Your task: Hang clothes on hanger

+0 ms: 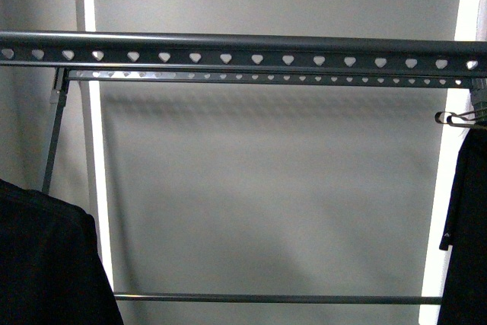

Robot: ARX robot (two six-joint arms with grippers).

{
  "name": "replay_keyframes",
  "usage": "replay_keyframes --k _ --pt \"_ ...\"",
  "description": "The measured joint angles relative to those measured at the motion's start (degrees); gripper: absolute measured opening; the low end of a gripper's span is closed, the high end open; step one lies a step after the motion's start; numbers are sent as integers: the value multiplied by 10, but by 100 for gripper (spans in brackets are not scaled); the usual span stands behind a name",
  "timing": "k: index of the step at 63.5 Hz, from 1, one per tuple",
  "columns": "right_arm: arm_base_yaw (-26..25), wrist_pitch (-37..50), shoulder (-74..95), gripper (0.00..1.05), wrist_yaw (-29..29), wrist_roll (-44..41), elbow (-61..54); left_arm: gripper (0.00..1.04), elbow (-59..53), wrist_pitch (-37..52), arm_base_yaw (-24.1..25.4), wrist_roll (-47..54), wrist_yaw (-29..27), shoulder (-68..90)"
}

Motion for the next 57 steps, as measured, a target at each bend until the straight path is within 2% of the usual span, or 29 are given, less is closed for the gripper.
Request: replay_keyframes --k 26,29,31,33,36,43,47,53,57 --pt "0 0 0 97 0 0 0 98 0 2 0 -5 7 2" --pt "0 0 0 97 0 0 0 98 2 25 -9 -20 21 20" --pt "0 0 0 97 0 0 0 98 5 50 -27 -29 2 45" --pt "0 0 0 97 0 0 0 98 20 88 -63 -29 -48 92" --pt "0 0 0 97 0 0 0 98 72 139 -130 -32 -168 190" --pt "0 0 0 97 0 0 0 98 178 214 -208 -25 -334 343" --pt "0 0 0 97 0 0 0 98 252 216 -234 -28 -421 430" --pt "0 0 0 97 0 0 0 98 344 206 -247 -40 -518 537" --pt "0 0 0 97 0 0 0 98 417 146 -246 -79 -568 608"
